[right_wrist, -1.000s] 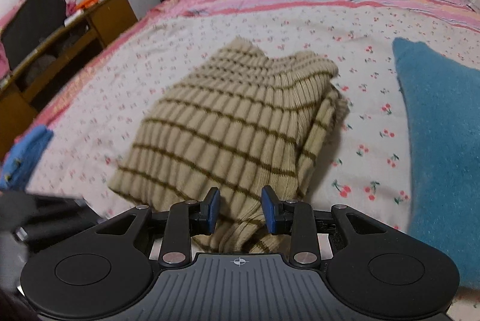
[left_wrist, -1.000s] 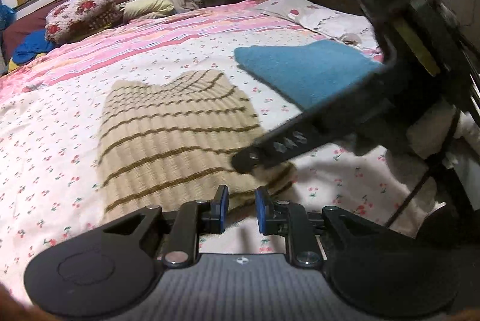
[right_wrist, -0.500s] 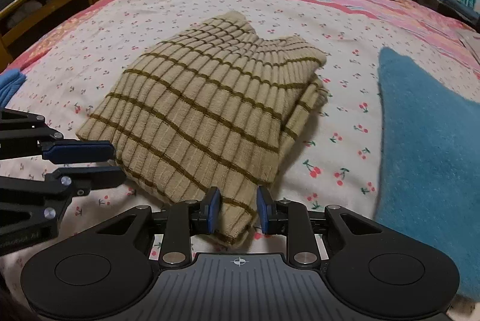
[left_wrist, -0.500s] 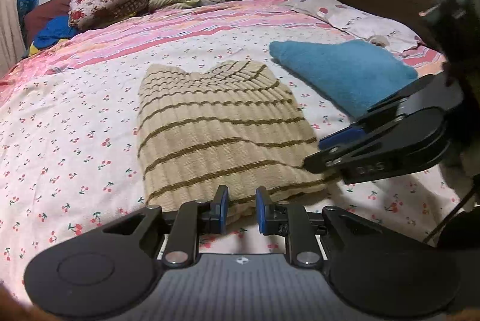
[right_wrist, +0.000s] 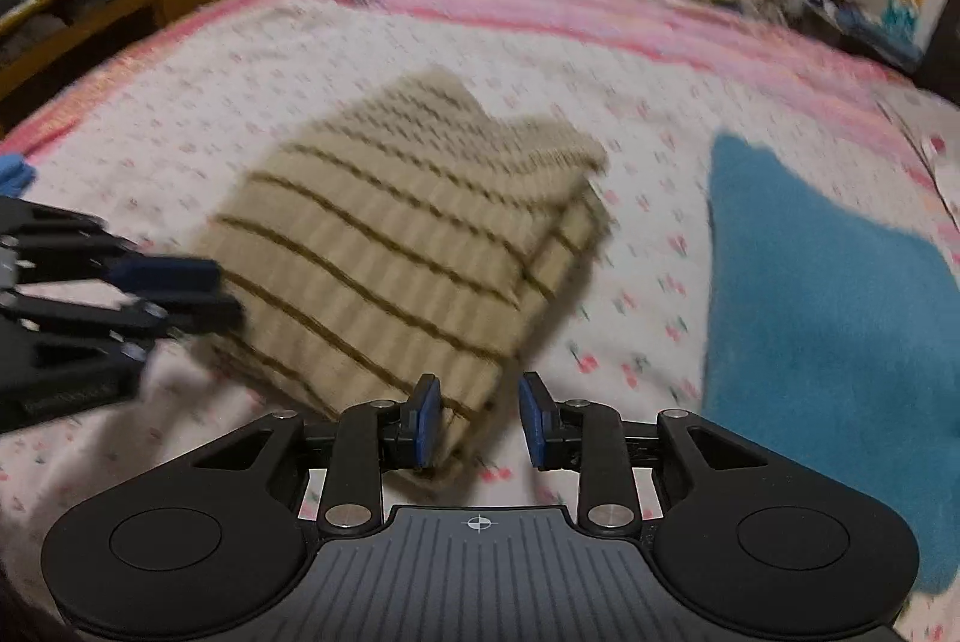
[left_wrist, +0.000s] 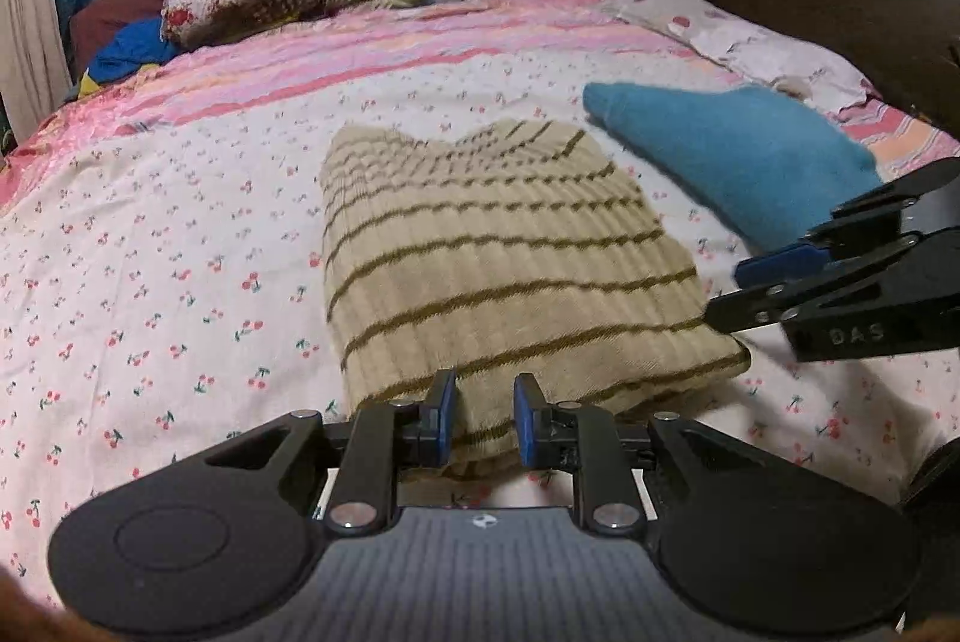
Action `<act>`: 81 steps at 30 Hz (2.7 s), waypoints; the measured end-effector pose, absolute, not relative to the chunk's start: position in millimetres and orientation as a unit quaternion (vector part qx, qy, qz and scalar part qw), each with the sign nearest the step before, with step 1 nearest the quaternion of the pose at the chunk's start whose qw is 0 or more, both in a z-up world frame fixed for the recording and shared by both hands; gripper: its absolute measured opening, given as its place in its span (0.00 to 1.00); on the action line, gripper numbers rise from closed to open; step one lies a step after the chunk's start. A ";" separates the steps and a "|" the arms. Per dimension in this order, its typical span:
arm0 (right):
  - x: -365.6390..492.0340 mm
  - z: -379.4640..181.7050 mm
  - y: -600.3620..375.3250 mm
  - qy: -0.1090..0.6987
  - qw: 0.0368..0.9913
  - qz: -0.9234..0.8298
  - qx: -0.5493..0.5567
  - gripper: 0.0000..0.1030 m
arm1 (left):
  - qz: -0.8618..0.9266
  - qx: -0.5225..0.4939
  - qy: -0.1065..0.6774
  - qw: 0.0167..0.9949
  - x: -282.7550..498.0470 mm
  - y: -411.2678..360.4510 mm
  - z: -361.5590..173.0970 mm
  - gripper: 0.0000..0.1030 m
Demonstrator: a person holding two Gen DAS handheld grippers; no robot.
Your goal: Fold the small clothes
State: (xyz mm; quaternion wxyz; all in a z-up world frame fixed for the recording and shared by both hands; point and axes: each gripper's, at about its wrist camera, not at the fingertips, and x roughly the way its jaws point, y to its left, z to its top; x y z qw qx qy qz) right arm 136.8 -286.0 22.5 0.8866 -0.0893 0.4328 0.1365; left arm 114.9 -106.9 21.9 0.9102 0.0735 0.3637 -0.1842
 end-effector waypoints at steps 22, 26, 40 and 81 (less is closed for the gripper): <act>240.2 10.1 -278.5 0.394 0.915 0.085 -0.012 0.31 | -0.175 0.060 0.356 0.916 159.0 -101.9 28.7 0.32; 233.5 13.7 -295.3 0.400 0.912 0.088 0.028 0.32 | -0.197 0.028 0.358 0.912 153.6 -86.5 37.5 0.32; 185.6 -14.4 -318.4 0.438 0.876 0.103 0.176 0.59 | -0.199 -0.045 0.370 0.906 189.8 -51.3 26.8 0.42; 144.7 -13.3 -301.0 0.445 0.839 0.175 0.259 0.43 | -0.264 -0.056 0.410 0.871 130.6 -19.4 1.3 0.54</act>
